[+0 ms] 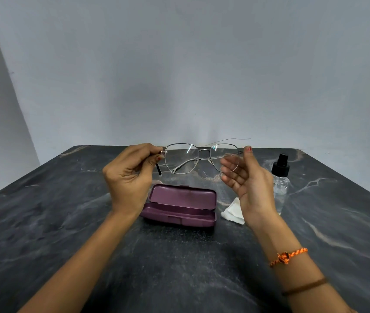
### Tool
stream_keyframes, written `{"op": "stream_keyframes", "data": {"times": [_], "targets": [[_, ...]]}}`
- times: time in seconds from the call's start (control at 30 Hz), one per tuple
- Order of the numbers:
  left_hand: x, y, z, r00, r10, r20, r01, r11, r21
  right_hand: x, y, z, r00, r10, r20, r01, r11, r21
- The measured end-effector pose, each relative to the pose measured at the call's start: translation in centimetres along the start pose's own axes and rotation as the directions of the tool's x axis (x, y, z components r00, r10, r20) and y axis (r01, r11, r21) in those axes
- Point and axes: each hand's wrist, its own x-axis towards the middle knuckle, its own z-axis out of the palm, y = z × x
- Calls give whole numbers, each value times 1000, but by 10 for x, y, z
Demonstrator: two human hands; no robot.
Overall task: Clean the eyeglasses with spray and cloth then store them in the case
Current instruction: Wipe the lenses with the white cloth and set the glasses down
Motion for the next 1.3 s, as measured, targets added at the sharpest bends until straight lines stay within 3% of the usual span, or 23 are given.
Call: {"op": "stream_keyframes", "data": {"times": [0.23,0.5,0.7,0.83,0.97,1.13,1.3], "targets": [[1,2,0,999,31,19,-31,999,9,2,0,0,1000,17,13,-17,1000,4],[1,1,1,1000,-29,-3,29,999,-46,3,2,-2,1000,1,13,0,999,-35],[3,9,4,977,-208,-39,191,945,-266,3,5,0,999,-9,51,12,998,-64],[5,15,5,892,-451,-21,382,779,-497,2,8,2,996,-33,81,38,997,-70],[6,15,7,750,-645,145,563,509,-651,0,9,3,994,-43,102,55,993,-109],[7,13,6,628,-724,287,615,236,-752,0,12,3,994,1,109,18,985,-172],[6,11,4,544,-764,347,595,60,-801,-1,17,5,988,87,127,-67,986,-153]]}}
